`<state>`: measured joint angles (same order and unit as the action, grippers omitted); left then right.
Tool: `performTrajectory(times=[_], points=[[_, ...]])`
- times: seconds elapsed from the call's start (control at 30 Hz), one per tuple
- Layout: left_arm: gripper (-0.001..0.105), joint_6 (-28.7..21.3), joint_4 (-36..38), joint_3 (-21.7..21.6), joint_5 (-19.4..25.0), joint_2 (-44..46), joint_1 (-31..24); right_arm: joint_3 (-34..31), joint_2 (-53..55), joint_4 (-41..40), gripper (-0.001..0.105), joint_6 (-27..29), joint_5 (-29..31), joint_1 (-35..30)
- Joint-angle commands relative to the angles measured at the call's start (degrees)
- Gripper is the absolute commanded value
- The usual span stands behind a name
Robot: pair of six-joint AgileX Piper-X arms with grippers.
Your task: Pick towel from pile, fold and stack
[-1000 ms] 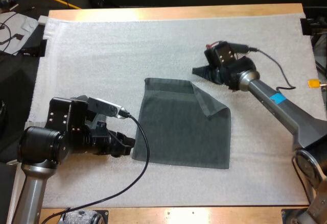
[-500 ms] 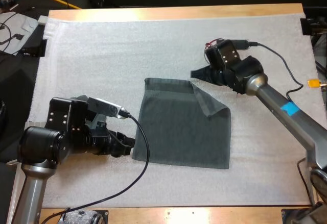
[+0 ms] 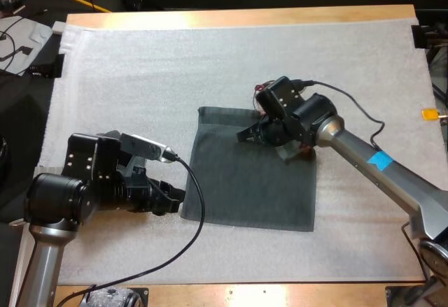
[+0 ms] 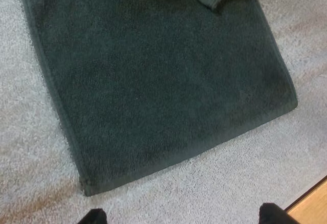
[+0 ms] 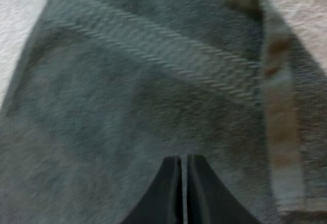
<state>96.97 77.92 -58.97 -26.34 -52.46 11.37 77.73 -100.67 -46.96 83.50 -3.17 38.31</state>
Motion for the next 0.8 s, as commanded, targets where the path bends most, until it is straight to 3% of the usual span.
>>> performTrajectory(times=[0.0,0.77], points=[[0.058,0.1,0.3,-0.1,-0.3,0.1,0.3,-1.0,-0.9,-1.1,0.000,-0.1,0.9,-1.3],[0.058,0.1,0.2,-0.1,-0.3,0.0,0.0,-2.3,-9.5,4.2,0.000,-1.1,3.4,-4.0]])
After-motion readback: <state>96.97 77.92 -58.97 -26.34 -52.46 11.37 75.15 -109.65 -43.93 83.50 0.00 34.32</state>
